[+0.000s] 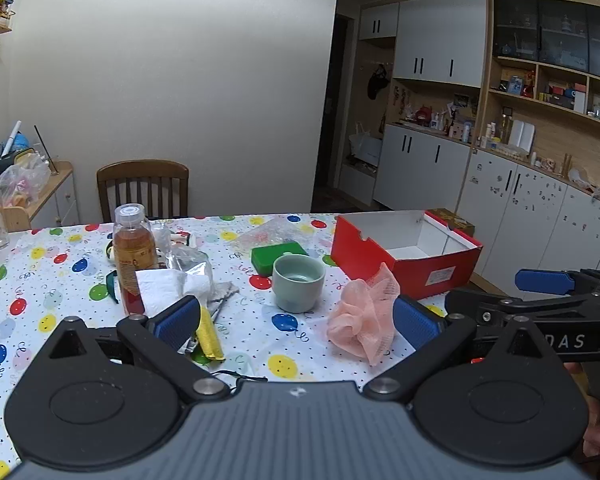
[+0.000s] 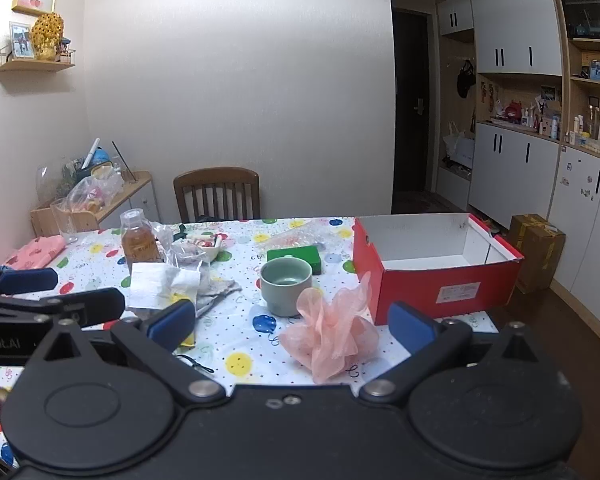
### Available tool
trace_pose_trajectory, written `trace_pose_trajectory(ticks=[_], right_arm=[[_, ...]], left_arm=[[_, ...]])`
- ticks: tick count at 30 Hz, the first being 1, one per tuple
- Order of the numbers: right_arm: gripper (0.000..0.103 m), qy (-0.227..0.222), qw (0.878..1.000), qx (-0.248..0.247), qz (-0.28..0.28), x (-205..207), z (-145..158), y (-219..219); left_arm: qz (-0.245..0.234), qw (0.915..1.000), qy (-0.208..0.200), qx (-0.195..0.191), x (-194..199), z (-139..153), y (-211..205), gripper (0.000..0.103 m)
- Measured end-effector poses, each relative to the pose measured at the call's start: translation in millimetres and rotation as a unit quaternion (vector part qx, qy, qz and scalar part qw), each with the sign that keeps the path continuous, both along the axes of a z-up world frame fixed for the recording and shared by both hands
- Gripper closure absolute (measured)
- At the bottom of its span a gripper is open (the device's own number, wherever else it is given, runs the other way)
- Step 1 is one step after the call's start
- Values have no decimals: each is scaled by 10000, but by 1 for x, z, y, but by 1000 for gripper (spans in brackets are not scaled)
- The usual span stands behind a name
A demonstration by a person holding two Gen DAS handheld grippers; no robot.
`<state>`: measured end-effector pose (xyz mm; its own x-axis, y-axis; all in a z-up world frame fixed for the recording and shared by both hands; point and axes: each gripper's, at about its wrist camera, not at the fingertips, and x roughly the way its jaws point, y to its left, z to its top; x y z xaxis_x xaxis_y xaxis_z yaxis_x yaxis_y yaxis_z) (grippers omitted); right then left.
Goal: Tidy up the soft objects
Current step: 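Move both tools toward the table items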
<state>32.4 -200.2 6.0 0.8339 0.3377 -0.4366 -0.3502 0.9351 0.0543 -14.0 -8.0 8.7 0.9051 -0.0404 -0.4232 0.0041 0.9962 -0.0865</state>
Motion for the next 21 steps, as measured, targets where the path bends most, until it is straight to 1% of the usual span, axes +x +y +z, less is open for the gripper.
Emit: trace_pose_trajectory(ticks=[5,8,13,21], right_arm=[[0,-24,10000,15,11,-1,2,-1],[0,-25,10000,23,43,-2,3,-2],[0,-16,10000,2,53,-2,3,-1],[0,3,10000,-23,82,-2,4,1]], left_arm=[[120,9999,25,45,2,2,3,0],[206,9996,81,165,3,2,3,0],[229,9994,107,241,4,3,2,0],[252,9993,146,232,3,3,4,0]])
